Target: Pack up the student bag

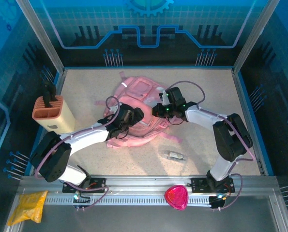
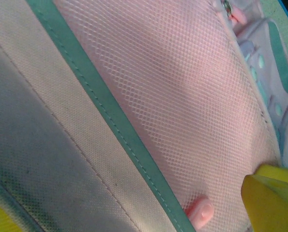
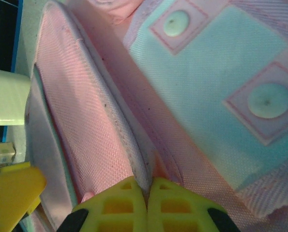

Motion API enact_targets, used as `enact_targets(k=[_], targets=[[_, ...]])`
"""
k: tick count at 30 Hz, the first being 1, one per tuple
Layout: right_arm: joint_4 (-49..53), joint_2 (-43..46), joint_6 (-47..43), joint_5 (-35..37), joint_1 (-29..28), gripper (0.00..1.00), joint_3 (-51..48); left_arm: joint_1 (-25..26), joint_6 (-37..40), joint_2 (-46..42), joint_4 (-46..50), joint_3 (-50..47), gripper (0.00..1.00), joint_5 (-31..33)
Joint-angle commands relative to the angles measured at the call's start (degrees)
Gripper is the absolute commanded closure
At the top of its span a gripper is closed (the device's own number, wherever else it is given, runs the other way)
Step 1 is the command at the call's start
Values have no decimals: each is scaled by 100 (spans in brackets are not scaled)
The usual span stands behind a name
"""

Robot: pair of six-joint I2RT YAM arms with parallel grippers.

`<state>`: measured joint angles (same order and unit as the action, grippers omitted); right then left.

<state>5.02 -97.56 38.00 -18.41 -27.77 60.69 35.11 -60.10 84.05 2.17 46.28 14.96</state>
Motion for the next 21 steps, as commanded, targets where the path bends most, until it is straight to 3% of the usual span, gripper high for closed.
enact_targets(k=[1, 8, 14, 21], targets=[[-315, 386, 259, -203, -242, 100, -65, -154, 579, 72, -458, 456, 1, -201], [-916, 342, 840, 57, -229, 100, -235, -89, 707, -357, 458, 604, 1, 73], [-1064, 391, 1146, 221, -307, 100, -259, 583, 385, -822, 1879, 786, 1, 1018], [-1127, 431, 1261, 194, -334, 100, -306, 1422, -453, -756, 2270, 786, 1, 1486]])
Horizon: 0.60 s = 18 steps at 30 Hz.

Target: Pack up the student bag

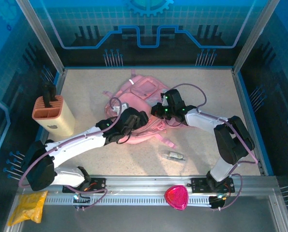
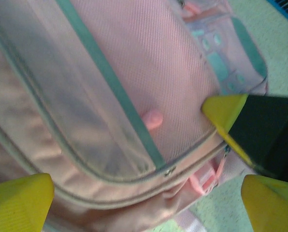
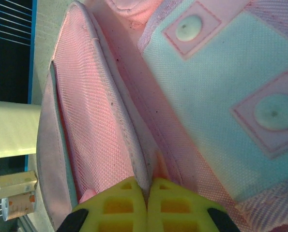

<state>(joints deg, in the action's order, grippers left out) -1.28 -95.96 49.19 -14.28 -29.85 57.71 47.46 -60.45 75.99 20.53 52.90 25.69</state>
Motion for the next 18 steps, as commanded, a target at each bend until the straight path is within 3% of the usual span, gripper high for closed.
enact_targets(k=[1, 8, 18], targets=[[-530, 271, 168, -246, -133, 100, -16, 274, -574, 100, 488, 145, 1, 479], [-564, 262, 179, -367, -146, 100, -41, 632, -997, 538, 337, 279, 1, 812], [-761, 117, 304, -566, -177, 100, -69, 677, -1467, 1123, 283, 505, 1, 971]])
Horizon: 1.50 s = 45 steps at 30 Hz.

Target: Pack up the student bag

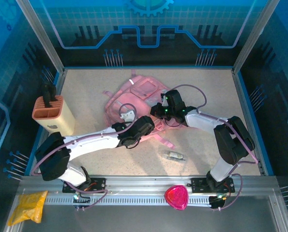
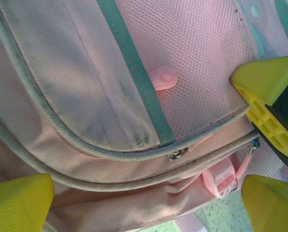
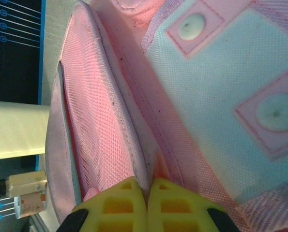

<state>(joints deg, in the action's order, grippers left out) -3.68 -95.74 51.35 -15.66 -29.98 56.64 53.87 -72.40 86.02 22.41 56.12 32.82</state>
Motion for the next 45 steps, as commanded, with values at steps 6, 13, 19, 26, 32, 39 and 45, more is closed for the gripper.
enact_targets(k=[6, 13, 19, 26, 32, 39, 45], targets=[[-598, 153, 170, -319, -175, 100, -50, 37, -592, 211, 232, 207, 1, 514], [-668, 143, 251, -320, -210, 100, -40, 37, -853, 465, 313, 332, 1, 501], [-626, 179, 279, -288, -199, 100, -15, 45, -880, 727, 537, 538, 1, 580], [-752, 199, 366, -333, -193, 100, -49, -40, -271, 1031, 448, 770, 1, 529], [-833, 209, 396, -344, -171, 100, -92, -82, -940, 1075, 1156, 781, 4, 829], [-775, 205, 349, -350, -127, 100, -22, -60, -962, 760, 1502, 453, 23, 824], [-774, 179, 339, -350, -131, 100, 5, -54, -469, 530, 1479, 442, 38, 578]])
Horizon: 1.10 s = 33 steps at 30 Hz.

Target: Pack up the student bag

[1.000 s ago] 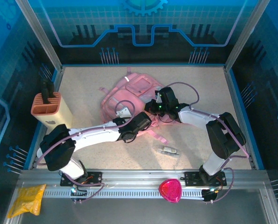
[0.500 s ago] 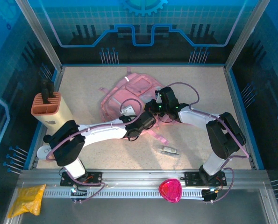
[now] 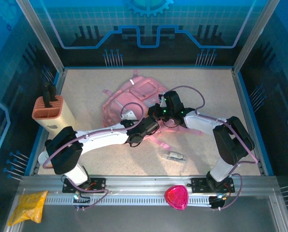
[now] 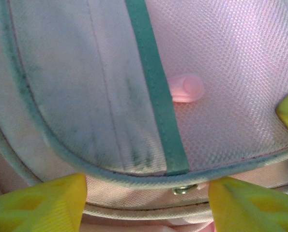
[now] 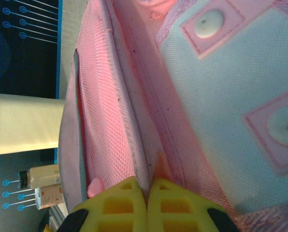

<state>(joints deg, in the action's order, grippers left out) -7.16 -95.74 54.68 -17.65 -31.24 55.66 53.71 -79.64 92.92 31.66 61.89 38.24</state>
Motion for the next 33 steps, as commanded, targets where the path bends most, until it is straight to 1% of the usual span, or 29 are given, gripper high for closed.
enact_targets(k=[1, 3, 5, 8, 9, 10, 11, 12, 14, 16, 20, 22, 24, 26, 29, 32, 33], targets=[[-432, 179, 16, -151, 0, 100, 95, -38, 303, -169, 515, -129, 40, -18], [-446, 179, 32, -159, 1, 100, 101, -44, 406, -149, 416, -127, 46, -114], [-418, 180, 11, -153, 0, 100, 127, -44, 440, -126, 402, -67, 50, -177], [-392, 188, -8, -133, -13, 100, 125, -39, 476, -72, 367, 66, 50, -272], [-415, 188, -1, -117, -15, 100, 118, -32, 504, -72, 291, 110, 47, -305], [-418, 197, 8, -112, -18, 100, 105, -16, 545, -72, 204, 150, 40, -322], [-418, 209, 12, -109, -22, 100, 105, 6, 549, -80, 126, 202, 31, -323], [-418, 214, 8, -91, -17, 100, 112, 17, 534, -82, 52, 239, 25, -303], [-420, 219, 12, -77, -29, 100, 99, 21, 424, -90, -121, 267, 19, -275], [-451, 215, 38, -81, -33, 100, 90, 17, 405, -95, -370, 240, 17, -246], [-506, 223, 113, -102, -39, 100, 64, -49, -35, 52, -151, 342, 13, -62], [-489, 243, 138, -99, -31, 100, 77, -132, -298, 164, 25, 382, 5, -153], [-522, 240, 182, -147, -31, 100, 78, -215, -474, 258, 31, 343, 2, -222], [-571, 241, 227, -186, -34, 100, 77, -271, -328, 319, -174, 324, 1, -270], [-623, 242, 284, -168, -42, 100, 80, -347, -429, 507, 106, 531, 1, -224], [-664, 202, 340, -219, -35, 100, 109, -382, -382, 588, 138, 586, 1, -119], [-675, 191, 357, -227, -37, 100, 112, -395, -370, 603, 182, 599, 3, -88]])
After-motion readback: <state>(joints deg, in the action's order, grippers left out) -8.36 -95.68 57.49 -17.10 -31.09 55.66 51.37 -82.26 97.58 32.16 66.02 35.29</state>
